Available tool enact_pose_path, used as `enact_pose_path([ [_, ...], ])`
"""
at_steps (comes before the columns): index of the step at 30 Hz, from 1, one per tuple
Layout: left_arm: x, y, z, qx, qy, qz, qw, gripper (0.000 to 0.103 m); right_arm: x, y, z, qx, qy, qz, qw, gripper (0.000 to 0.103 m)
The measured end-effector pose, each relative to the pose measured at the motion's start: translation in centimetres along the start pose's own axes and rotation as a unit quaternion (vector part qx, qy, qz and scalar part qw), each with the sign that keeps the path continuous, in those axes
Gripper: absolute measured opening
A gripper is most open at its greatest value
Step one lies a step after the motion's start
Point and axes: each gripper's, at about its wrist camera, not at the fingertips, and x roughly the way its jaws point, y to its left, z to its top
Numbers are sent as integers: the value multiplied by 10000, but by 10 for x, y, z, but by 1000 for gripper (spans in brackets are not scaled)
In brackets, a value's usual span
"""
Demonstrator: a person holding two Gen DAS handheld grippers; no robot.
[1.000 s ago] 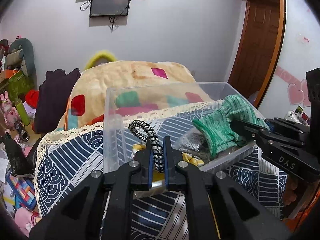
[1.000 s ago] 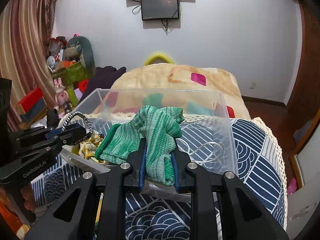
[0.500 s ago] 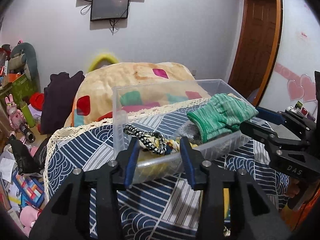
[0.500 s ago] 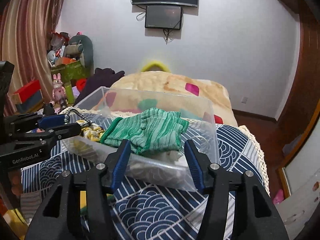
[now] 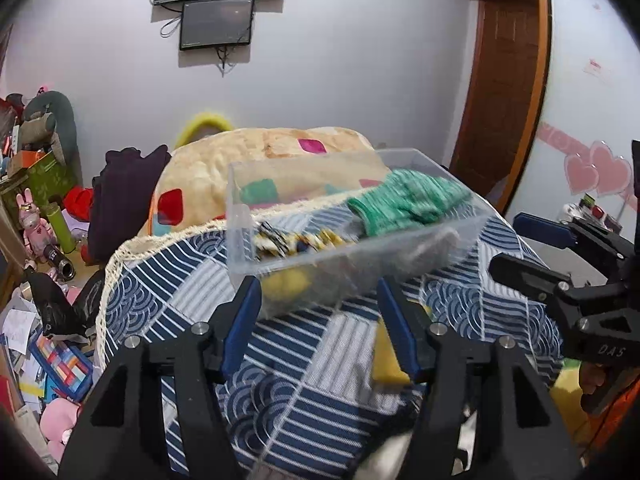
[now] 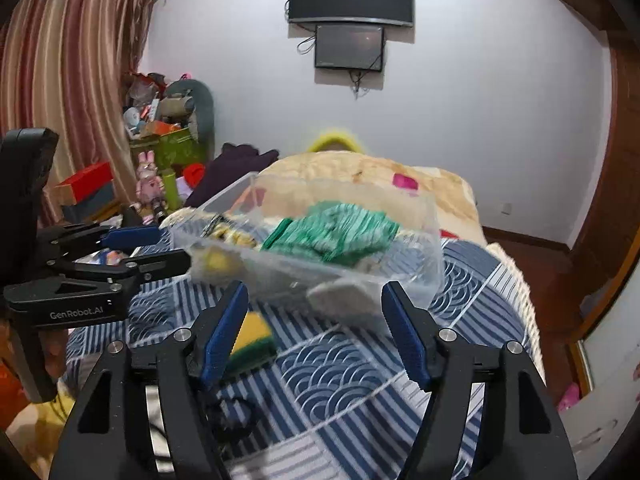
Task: Organize soft objects
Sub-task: 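Drop the bracelet into the box with the left tool while the right tool releases the green cloth inside, then grasp the yellow-green sponge with the left tool while the right tool grasps the black-trimmed white fabric by its strap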
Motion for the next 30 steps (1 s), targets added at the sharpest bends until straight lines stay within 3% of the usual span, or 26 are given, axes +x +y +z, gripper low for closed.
enact_pose_path([
  [13, -9, -11, -52, 40, 441, 49, 9990, 62, 18, 24, -51, 202, 740, 741, 9943, 65],
  [14, -8, -11, -55, 31, 463, 66, 9989, 62, 20, 24, -54, 217, 779, 777, 9937, 61],
  [18, -6, -7, -62, -70, 549, 51, 9985, 62, 29, 28, -63, 231, 1041, 1013, 9891, 21],
  [22, -4, -6, -61, -146, 528, -22, 9985, 62, 23, 27, -65, 162, 914, 886, 9917, 13],
  [30, 2, -20, -52, -143, 473, -250, 9985, 62, 6, -2, -63, 393, 600, 376, 9967, 12],
])
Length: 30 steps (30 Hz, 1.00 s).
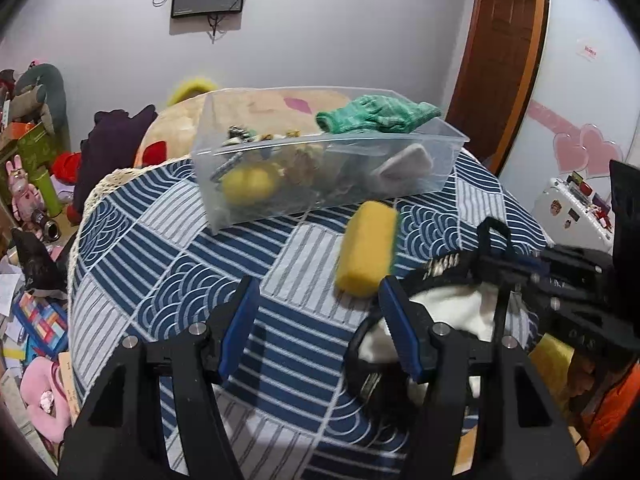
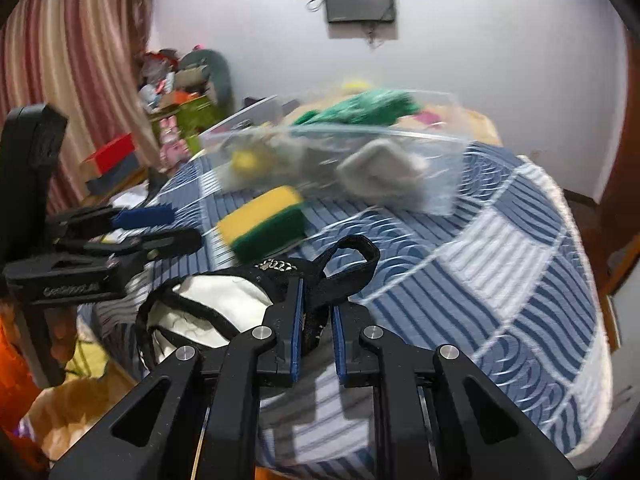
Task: Organize soft objects
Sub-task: 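Grasp the yellow-green sponge with the left tool while the right tool grasps the black-trimmed white fabric by its strap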
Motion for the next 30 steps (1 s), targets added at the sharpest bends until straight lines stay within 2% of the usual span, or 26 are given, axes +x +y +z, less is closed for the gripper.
enact_pose_path([
  [7, 19, -18, 4, 117, 73, -135, 9998, 62, -17, -40, 9, 296, -319, -884, 9951, 12],
  [9, 24, -21, 4, 122, 64, -97, 9999, 62, -24, -46, 11, 351, -425, -1023, 9932, 12],
  [11, 29, -23, 5, 117, 39, -70, 9999, 60, -28, -48, 13, 425, -505, -988, 9929, 12],
  [15, 31, -24, 5, 165, 12, -146, 9998, 33, -35, -48, 15, 403, -595, -947, 9929, 12],
  [23, 18, -14, 7, 17, -184, -106, 9998, 30, -39, -44, 28, 407, -748, -598, 9946, 11],
  [30, -7, -3, 22, -30, -573, 4, 9984, 30, -46, -31, 49, 326, -978, -438, 9937, 11],
])
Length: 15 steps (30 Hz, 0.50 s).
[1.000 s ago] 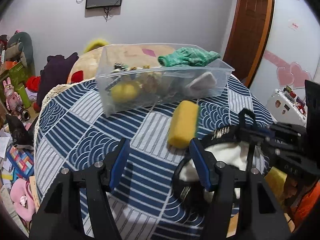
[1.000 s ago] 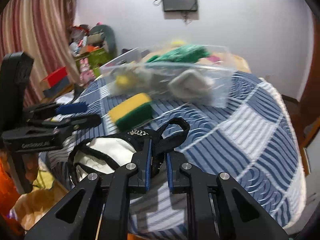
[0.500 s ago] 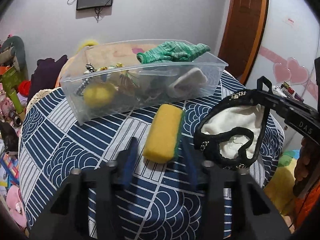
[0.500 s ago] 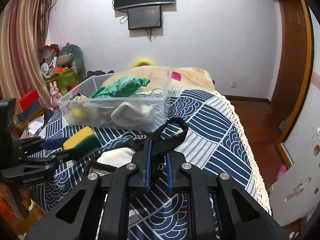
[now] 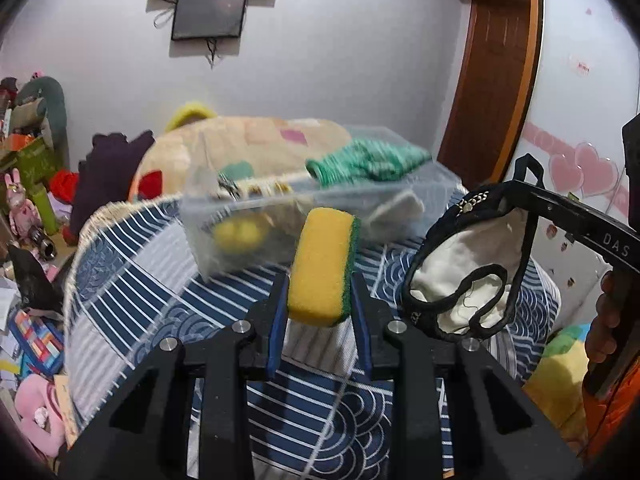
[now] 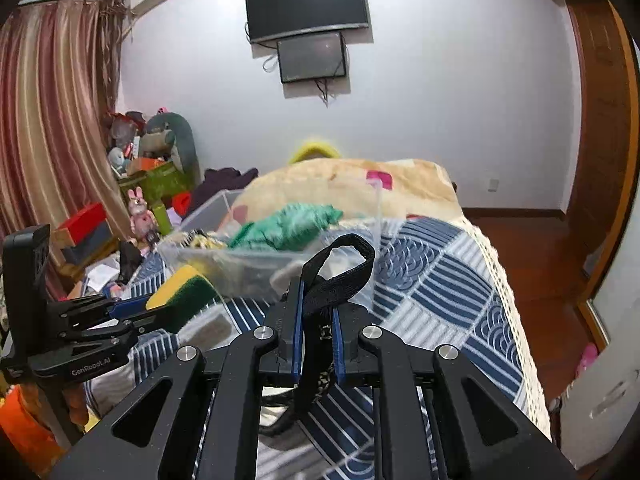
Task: Organize soft objects
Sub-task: 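Grasp the yellow-green sponge with the left tool while the right tool grasps the black-trimmed white fabric by its strap, then place the sponge into the box with the left tool while the right tool drops the black-trimmed fabric on top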
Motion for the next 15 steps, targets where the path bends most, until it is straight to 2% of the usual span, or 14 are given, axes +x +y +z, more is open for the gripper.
enact_pose_path([
  [9, -21, 19, 30, -333, -442, 213, 9982, 30, 1, 15, 45, -54, -541, 176, 9984, 11],
  [15, -21, 28, 51, -357, -632, 395, 9966, 30, 14, 26, 71, -39, -803, 37, 9968, 11],
])
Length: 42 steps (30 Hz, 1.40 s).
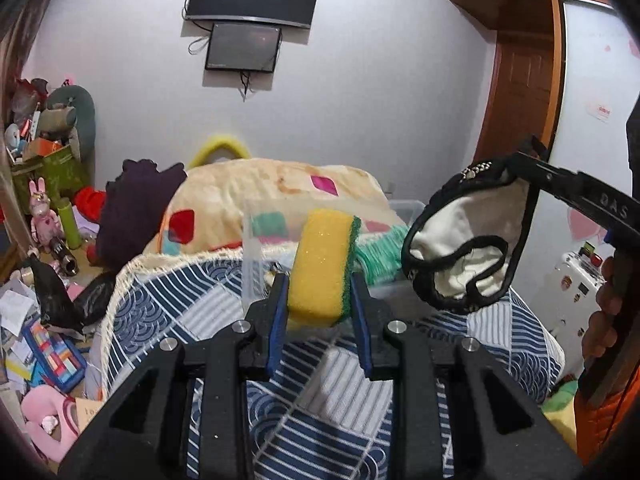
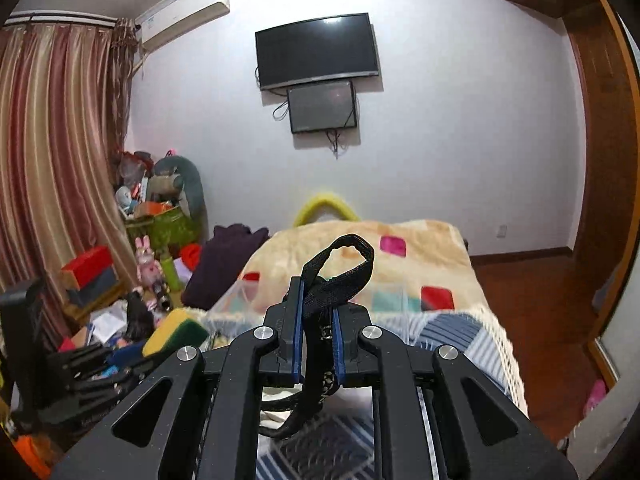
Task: Organize soft objects
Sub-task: 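Place the sponge into the box with the left tool while the right tool drops the black-trimmed fabric on top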
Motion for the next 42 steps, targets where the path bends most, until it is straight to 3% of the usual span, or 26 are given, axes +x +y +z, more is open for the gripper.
enact_pose_path([
  [7, 20, 3, 15, 119, -78, 222, 9997, 30, 28, 6, 6, 13, -49, -342, 9994, 11],
  [17, 79, 2, 4, 357, 377, 537, 9972, 30, 66, 17, -31, -450, 622, -554, 9955, 11],
  [23, 88, 0, 0, 470, 435, 574, 9963, 30, 75, 21, -42, -774, 913, -448, 9918, 11],
  [26, 91, 5, -2, 285, 613, 406, 9969, 39, 78, 23, -46, -920, 1048, -408, 9894, 12],
  [29, 87, 9, -5, 151, 565, 313, 9978, 42, 76, 25, -47, -969, 1052, -398, 9889, 19],
  [37, 71, 3, -8, 163, 502, 258, 9983, 47, 62, 22, -43, -907, 977, -344, 9905, 58],
  [42, 55, 3, -6, 81, 436, 144, 9989, 47, 46, 20, -41, -817, 901, -262, 9922, 66],
])
